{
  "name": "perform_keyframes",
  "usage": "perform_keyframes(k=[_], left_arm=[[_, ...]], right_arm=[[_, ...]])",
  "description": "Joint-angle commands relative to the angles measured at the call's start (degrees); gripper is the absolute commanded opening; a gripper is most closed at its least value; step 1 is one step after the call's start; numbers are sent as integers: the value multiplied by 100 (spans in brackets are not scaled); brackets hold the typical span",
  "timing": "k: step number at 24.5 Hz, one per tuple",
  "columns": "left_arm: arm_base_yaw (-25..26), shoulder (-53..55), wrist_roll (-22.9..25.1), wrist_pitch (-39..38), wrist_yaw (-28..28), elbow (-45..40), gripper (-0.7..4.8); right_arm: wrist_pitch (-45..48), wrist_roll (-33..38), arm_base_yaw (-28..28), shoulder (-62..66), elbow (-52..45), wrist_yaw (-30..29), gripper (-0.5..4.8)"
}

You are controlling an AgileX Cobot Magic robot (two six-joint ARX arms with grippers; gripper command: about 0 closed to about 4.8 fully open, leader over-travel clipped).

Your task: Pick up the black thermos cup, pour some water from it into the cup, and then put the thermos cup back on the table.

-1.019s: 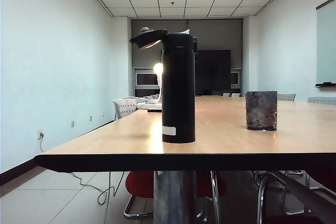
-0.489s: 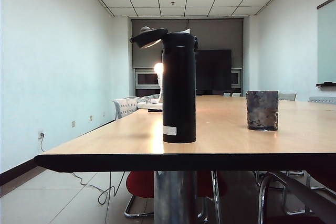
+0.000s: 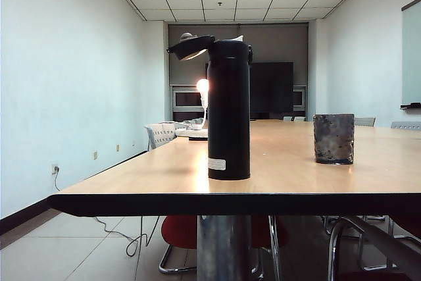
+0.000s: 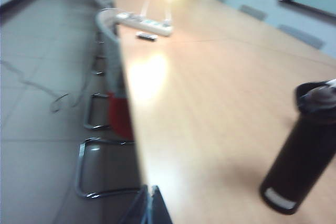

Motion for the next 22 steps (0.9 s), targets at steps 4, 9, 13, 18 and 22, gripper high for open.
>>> perform_keyframes(k=[4,9,13,18,22], left_arm=[[-831,1266,92,813,232,374,-6],[-1825,2240,457,1241,227,669,-6],[-2396,3003,455,1453,11,992,-6],[-2643,3991,337,1499,-164,1547,129],[-2667,4699,243,1567,-2,1899,479]], right_arm=[[57,-61,7,667,476,-450,-2],[66,-66,4,984,778,-551,-2],[68,-66,4,1036,916,-551,-2],[90,-63,4,1010,927,-573,-2],[90,-63,4,1010,927,-573,-1]])
